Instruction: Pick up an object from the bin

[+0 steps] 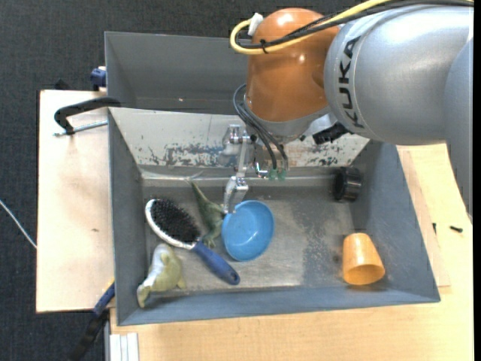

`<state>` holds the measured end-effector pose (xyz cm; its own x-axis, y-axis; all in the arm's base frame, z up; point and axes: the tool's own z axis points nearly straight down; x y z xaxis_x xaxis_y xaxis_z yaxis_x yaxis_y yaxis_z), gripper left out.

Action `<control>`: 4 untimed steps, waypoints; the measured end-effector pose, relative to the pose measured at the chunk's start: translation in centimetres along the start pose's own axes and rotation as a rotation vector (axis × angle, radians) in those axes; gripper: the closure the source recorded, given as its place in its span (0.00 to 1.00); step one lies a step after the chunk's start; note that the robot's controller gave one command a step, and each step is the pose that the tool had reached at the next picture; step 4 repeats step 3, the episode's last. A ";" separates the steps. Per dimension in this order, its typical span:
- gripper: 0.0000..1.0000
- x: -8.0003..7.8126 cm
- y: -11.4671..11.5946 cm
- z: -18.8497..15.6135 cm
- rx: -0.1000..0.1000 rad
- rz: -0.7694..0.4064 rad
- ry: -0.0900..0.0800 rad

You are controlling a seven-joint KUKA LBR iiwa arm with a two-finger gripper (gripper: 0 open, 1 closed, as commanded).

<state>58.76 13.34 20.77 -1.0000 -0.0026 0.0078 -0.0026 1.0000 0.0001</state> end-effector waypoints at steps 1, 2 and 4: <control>0.00 -0.7 0.6 12.1 -0.002 -0.075 -0.017; 1.00 -0.4 0.7 12.2 -0.003 -0.075 -0.005; 1.00 -0.6 -0.2 -1.5 -0.001 -0.233 -0.023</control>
Offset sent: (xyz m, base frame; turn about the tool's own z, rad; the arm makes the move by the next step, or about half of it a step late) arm 0.0021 0.0053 -0.1377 -0.0757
